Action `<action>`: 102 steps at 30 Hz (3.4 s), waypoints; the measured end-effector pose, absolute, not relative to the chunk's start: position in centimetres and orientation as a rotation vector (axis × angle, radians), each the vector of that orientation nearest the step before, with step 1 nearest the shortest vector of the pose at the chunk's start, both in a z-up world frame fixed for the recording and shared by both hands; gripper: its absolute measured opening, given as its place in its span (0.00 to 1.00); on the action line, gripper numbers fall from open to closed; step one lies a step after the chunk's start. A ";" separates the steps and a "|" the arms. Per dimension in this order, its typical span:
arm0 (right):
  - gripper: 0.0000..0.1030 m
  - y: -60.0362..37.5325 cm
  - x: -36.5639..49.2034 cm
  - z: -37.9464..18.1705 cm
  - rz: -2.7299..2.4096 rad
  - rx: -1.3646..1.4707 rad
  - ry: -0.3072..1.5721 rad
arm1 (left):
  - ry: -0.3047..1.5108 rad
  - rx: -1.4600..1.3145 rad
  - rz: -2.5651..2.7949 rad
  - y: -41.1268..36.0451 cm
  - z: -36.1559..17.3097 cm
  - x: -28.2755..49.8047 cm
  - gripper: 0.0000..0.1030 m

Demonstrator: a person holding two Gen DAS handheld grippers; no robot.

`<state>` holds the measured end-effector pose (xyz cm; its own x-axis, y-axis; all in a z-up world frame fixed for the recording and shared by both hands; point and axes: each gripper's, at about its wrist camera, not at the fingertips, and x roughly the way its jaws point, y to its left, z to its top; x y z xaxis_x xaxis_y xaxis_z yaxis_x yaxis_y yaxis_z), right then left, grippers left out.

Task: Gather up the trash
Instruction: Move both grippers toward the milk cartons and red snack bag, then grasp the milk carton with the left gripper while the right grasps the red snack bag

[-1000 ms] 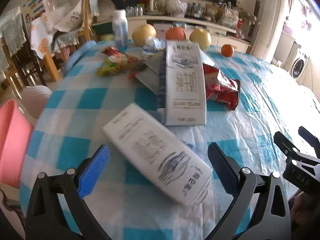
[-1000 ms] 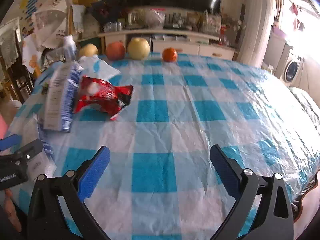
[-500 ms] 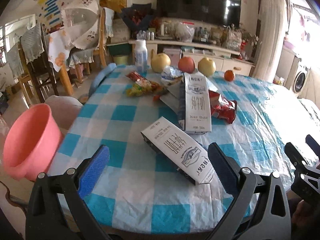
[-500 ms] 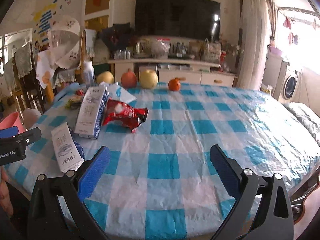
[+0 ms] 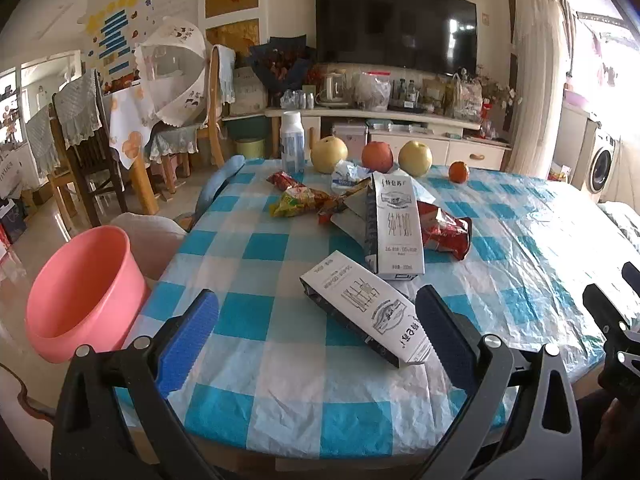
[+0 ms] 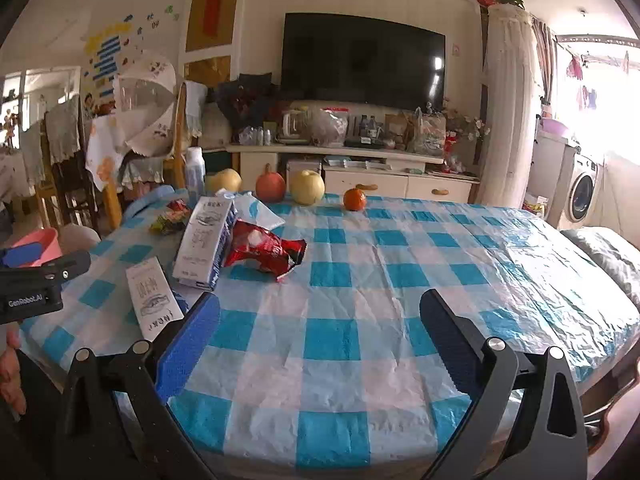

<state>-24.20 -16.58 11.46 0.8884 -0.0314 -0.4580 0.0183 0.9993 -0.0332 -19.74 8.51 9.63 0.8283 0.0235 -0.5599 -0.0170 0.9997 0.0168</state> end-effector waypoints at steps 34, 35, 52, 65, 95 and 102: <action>0.96 -15.7 -22.7 10.0 0.051 -0.062 0.567 | 0.597 0.050 0.049 8.7 9.3 -19.8 0.96; 0.96 -15.8 -22.5 9.9 0.054 -0.053 0.575 | 0.595 0.051 0.047 8.9 9.3 -19.8 0.96; 0.96 -19.7 -17.5 8.5 0.114 0.227 0.717 | 0.720 -0.080 -0.050 8.2 7.1 -17.6 0.96; 0.96 -19.4 -11.1 6.7 0.193 0.281 0.798 | 0.880 -0.218 -0.012 6.7 4.0 -13.1 0.96; 0.95 -14.7 -0.5 3.9 0.302 0.193 0.900 | 0.936 -0.258 -0.020 7.2 2.9 -8.8 0.50; 0.77 -15.1 -0.5 4.4 0.285 0.180 0.878 | 0.948 -0.187 -0.015 7.0 2.5 -7.5 0.68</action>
